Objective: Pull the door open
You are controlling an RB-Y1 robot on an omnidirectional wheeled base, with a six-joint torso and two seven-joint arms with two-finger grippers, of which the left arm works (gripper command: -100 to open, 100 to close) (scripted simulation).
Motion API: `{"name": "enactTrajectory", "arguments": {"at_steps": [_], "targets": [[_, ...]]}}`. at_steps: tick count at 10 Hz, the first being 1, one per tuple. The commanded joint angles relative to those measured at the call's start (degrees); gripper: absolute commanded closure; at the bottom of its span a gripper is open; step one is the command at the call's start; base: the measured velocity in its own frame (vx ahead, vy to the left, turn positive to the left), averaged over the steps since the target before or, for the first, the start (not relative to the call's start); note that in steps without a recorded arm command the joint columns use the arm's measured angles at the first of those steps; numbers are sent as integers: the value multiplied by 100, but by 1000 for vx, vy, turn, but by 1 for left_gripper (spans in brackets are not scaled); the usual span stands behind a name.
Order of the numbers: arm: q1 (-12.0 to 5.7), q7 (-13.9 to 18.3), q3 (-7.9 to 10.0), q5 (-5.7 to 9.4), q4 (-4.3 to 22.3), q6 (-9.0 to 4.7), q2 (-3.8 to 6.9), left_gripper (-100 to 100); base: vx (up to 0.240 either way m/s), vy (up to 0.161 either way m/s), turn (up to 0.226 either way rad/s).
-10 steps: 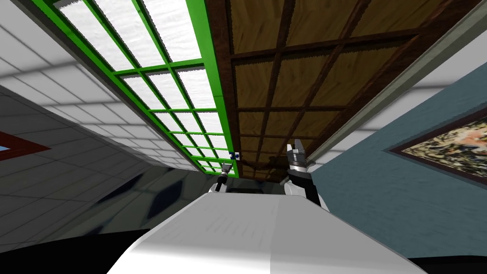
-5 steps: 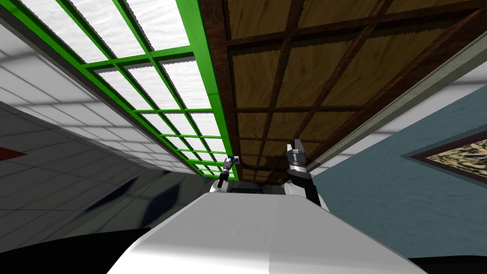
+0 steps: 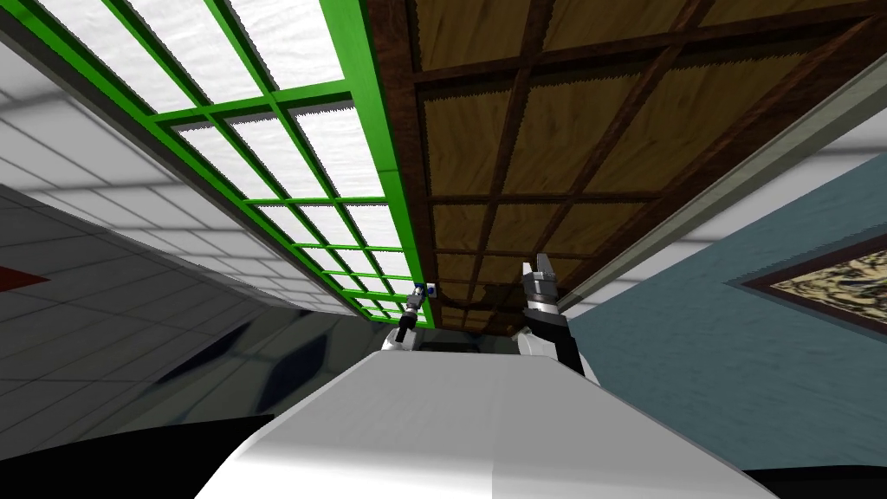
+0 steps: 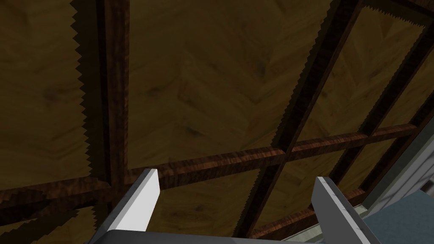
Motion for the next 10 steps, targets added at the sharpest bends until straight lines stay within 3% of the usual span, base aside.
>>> {"name": "enactTrajectory", "arguments": {"at_steps": [1, 2, 5, 6, 10], "targets": [[-5, 2, 1, 3, -8, -13, -2, 100, 0, 0, 0], [133, 80, 11, 29, 62, 15, 54, 100, -94, -10, -3], [133, 80, 11, 29, 62, 15, 54, 100, -87, -8, 17], [288, 174, 24, 62, 134, 34, 118, 100, -132, -10, 13], [404, 244, 34, 88, 189, 49, 166, 100, -130, -7, 18]]}}
